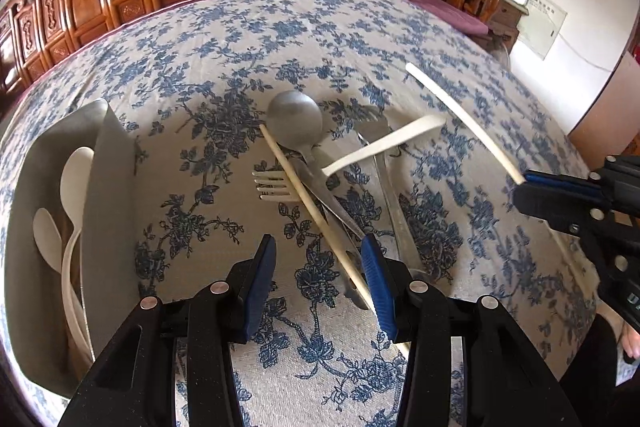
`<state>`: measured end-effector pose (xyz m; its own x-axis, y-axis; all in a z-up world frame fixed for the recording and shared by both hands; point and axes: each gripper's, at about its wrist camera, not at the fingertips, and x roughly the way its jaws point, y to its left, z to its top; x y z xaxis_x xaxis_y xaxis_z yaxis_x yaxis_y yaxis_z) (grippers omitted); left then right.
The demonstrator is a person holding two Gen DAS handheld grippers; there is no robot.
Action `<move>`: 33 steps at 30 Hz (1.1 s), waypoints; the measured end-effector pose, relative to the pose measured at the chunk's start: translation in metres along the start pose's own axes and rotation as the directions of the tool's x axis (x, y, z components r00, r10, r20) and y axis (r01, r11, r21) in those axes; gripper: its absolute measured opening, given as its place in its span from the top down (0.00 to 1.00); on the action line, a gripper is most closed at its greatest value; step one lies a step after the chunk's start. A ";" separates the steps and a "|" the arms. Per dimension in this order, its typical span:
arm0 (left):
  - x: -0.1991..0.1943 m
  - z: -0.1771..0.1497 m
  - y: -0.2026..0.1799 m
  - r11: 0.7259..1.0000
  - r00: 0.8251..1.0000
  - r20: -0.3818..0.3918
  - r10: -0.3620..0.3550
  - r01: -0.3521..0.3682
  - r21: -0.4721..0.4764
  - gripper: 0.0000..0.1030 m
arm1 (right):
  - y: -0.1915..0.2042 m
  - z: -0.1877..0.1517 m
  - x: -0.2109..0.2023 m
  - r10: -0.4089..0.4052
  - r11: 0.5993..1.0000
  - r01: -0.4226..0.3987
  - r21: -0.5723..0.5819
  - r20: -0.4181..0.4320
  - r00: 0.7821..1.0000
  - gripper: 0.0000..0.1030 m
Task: Organize utensils
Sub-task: 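Move the right tool back to the pile and grasp a wooden chopstick, then close the left tool on another wooden chopstick in the pile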
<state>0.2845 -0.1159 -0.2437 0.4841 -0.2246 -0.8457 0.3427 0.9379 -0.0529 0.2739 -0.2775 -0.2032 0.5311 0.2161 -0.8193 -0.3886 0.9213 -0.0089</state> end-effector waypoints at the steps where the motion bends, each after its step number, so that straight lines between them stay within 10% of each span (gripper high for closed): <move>1: 0.001 0.000 0.000 1.000 1.000 -0.003 0.003 -0.003 0.002 0.59 | 0.000 -0.002 0.000 0.001 1.000 -0.001 0.000 -0.001 1.000 0.94; 13: 0.004 -0.006 0.009 1.000 0.999 -0.030 0.026 -0.026 0.006 0.58 | 0.004 -0.014 0.003 0.007 1.000 -0.006 0.020 -0.018 1.000 0.94; 33: -0.004 -0.016 0.033 0.999 0.998 -0.055 -0.016 0.014 -0.043 0.93 | 0.037 -0.005 -0.008 0.006 1.000 -0.005 0.025 -0.018 1.000 0.94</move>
<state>0.2812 -0.0799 -0.2508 0.4336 -0.2248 -0.8726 0.3141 0.9453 -0.0875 0.2517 -0.2469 -0.1993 0.5151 0.2154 -0.8296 -0.3722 0.9281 0.0098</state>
